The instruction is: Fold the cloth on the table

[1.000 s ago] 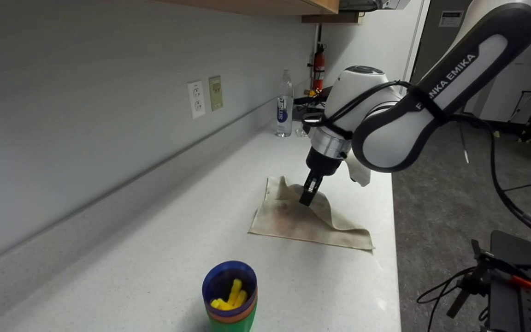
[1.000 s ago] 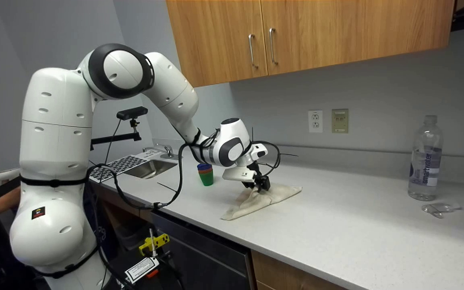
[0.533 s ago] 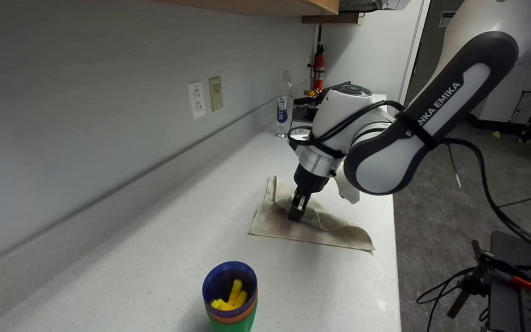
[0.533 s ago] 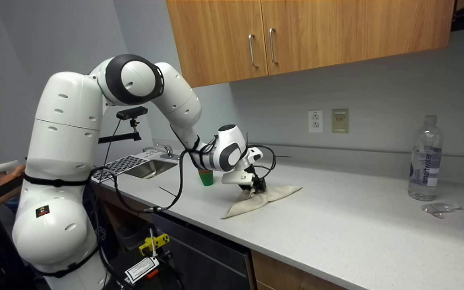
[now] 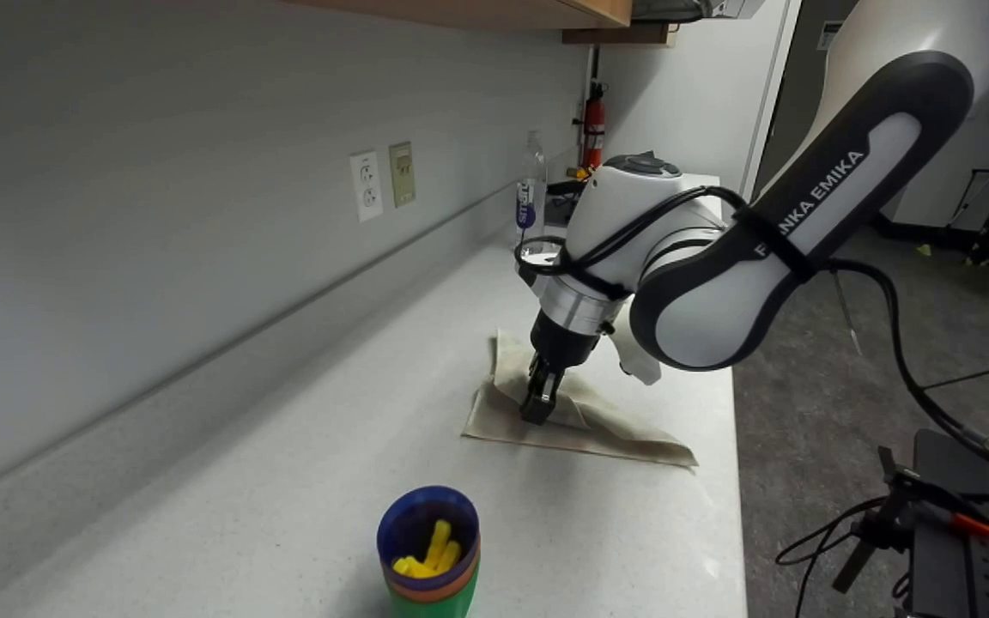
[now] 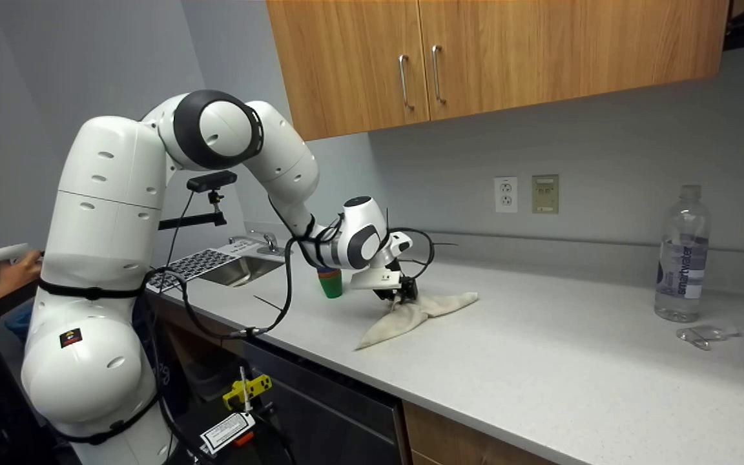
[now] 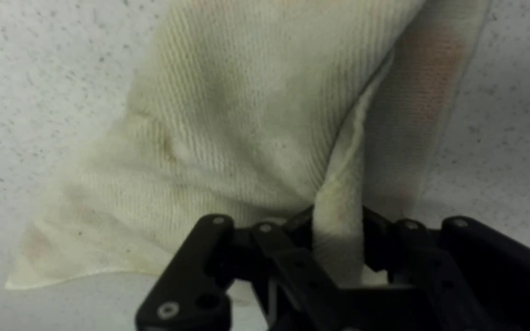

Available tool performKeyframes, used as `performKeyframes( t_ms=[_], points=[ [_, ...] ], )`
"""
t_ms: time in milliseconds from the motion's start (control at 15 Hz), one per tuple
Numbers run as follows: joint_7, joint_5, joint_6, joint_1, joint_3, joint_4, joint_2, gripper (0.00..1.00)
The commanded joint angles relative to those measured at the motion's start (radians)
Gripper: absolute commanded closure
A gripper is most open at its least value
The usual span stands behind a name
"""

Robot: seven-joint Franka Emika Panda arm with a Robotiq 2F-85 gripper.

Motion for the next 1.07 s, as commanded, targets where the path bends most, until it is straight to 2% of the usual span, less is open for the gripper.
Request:
performKeyframes(
  t_ms=[0, 400, 467, 600, 867, 1000],
  points=[
    [-0.041, -0.016, -0.031, -0.008, 0.023, 0.045, 0.011, 0.98],
    [-0.038, -0.013, -0.008, -0.006, 0.016, 0.078, 0.026, 0.98],
    [-0.034, -0.015, -0.013, -0.002, 0.011, 0.082, 0.027, 0.69],
    [-0.033, -0.006, -0.017, -0.007, 0.018, 0.090, 0.030, 0.60],
    [-0.032, 0.009, -0.041, -0.012, 0.035, 0.084, 0.018, 0.29],
    [-0.011, 0.003, -0.072, 0.005, 0.022, 0.072, 0.000, 0.16]
  ],
)
